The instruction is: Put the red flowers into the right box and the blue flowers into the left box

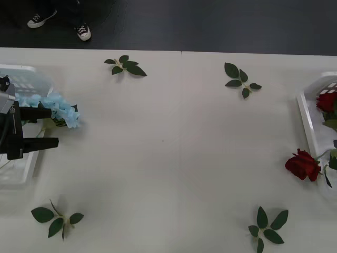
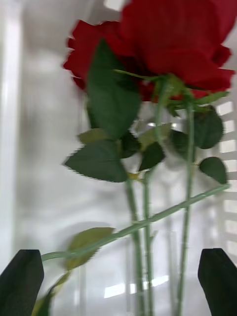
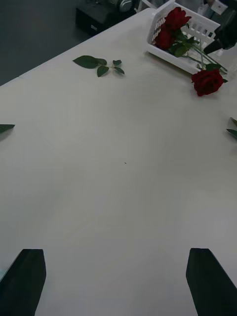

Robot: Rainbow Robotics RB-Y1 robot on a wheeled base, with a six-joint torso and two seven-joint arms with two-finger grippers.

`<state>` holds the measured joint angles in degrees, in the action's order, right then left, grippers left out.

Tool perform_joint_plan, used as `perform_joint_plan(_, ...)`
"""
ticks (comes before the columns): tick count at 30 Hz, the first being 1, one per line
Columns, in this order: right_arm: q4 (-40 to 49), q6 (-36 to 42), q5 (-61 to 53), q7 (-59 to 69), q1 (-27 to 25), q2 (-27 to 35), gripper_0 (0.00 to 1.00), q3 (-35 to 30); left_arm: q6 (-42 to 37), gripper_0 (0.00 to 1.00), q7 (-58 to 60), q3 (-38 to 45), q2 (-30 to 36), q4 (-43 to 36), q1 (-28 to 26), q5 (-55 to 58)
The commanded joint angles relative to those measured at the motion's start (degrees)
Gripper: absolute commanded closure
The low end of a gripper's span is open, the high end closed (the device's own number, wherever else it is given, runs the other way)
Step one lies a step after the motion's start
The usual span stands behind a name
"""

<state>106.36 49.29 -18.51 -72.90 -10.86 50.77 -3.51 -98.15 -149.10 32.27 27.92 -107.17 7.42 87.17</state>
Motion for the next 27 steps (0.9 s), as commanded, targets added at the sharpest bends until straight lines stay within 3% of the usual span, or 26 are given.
perform_joint_plan(1, 4.56, -0.15, -6.28, -3.13, -2.24, 4.60, 0.07, -0.54, 0.41, 0.17, -3.57, 0.33, 2.05, -1.37, 0.84, 0.29)
perform_joint_plan(6, 7.90, 3.36, -14.72, -16.66, -3.65, 7.77, 0.07, -0.98, 0.41, 0.17, -3.57, 0.33, 2.05, -1.37, 0.84, 0.29)
perform_joint_plan(13, 11.85, 11.71, -17.09, -39.69, -5.05, 8.03, 0.07, -5.02, 0.41, 0.17, -3.57, 0.33, 2.05, -1.37, 0.84, 0.29)
perform_joint_plan(20, 13.00, 11.89, -15.33, -60.17, -5.40, 7.68, 0.08, -5.20, 0.41, 0.17, -3.57, 0.33, 2.05, -1.37, 0.84, 0.29)
perform_joint_plan(27, 12.91, 11.18, -12.43, -71.07, -4.61, 5.66, 0.08, -3.35, 0.41, 0.17, -3.57, 0.33, 2.05, -1.37, 0.84, 0.29)
